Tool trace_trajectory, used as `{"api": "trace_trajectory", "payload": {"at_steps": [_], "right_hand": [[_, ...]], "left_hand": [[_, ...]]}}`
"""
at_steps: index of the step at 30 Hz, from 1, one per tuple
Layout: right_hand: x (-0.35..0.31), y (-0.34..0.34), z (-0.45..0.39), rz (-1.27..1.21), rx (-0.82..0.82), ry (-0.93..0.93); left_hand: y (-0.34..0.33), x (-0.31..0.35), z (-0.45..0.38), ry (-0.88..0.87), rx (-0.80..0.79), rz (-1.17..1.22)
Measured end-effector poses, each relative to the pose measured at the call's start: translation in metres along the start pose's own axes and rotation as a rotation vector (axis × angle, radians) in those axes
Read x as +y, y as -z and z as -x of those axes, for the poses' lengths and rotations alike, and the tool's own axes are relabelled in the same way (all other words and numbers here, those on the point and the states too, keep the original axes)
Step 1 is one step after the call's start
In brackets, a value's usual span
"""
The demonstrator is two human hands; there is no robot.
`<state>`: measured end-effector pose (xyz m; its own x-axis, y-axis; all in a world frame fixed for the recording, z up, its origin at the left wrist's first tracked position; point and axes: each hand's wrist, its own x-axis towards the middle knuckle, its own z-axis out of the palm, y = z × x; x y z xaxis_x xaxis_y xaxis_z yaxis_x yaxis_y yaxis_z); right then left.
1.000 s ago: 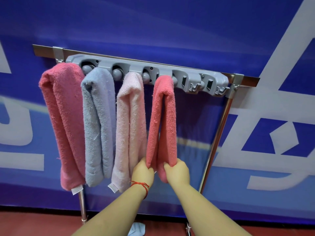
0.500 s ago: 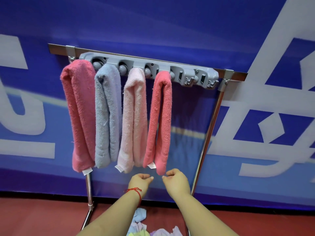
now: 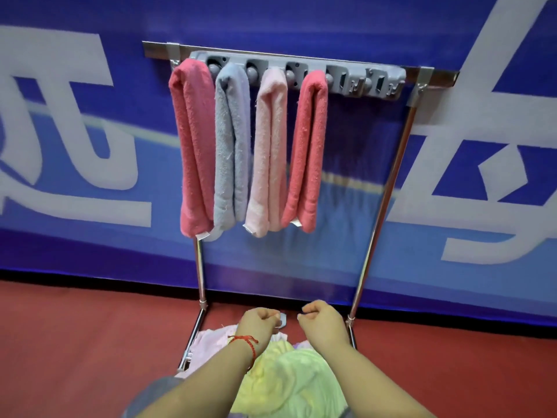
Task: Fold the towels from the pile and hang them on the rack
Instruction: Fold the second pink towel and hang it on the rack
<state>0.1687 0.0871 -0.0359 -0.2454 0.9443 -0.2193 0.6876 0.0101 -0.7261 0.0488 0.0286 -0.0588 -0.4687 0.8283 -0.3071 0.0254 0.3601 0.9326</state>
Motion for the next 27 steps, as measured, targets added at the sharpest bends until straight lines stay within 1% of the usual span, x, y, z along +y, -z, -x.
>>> {"api": "trace_trajectory", "payload": {"at_steps": [7, 10, 12, 16, 20, 24, 27], "right_hand": [[0.079, -0.036, 0.038, 0.083, -0.109, -0.027], [0.116, -0.049, 0.053, 0.134, -0.169, -0.105], [0.130, -0.058, 0.058, 0.144, -0.192, -0.152], [0.134, -0.082, 0.055, 0.142, -0.230, -0.132], [0.140, -0.100, 0.040, 0.191, -0.296, -0.193], [0.148, -0.123, 0.015, 0.153, -0.298, -0.268], [0.160, -0.144, 0.000, 0.161, -0.335, -0.326]], "left_hand": [[-0.001, -0.090, 0.036, 0.146, -0.051, -0.047], [-0.002, -0.138, 0.044, 0.213, -0.073, -0.107], [-0.002, -0.159, 0.038, 0.243, -0.088, -0.173], [-0.009, -0.164, 0.022, 0.266, -0.077, -0.179], [-0.020, -0.179, -0.001, 0.345, -0.076, -0.190], [-0.039, -0.190, -0.019, 0.382, -0.112, -0.286], [-0.043, -0.206, -0.036, 0.404, -0.087, -0.393]]}}
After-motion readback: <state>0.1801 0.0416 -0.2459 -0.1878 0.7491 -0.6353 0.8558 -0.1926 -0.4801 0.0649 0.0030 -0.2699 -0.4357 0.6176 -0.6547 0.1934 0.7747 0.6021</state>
